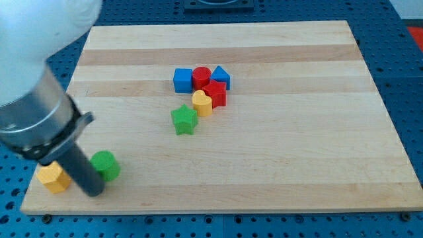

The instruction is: Move green circle on right side of green star

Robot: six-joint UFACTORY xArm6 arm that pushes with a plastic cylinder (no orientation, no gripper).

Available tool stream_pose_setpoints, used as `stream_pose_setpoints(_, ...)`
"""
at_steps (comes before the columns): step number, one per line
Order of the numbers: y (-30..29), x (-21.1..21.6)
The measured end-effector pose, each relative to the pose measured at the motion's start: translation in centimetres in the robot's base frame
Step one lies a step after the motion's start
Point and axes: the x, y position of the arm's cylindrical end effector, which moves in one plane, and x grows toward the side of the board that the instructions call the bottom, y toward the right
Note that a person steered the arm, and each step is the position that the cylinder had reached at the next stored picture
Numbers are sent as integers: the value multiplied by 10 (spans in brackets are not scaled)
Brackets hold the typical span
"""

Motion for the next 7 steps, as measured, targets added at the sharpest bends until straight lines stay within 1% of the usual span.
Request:
stream_pose_setpoints(1, 1, 5)
stream_pose_setpoints(2, -35, 9)
stream_pose_setpoints(3, -42, -7)
stream_pose_setpoints(4, -7, -24)
stream_pose_setpoints(5, 49, -26)
stream_pose_setpoints(6, 71, -26)
stream_pose_setpoints(7, 32, -26)
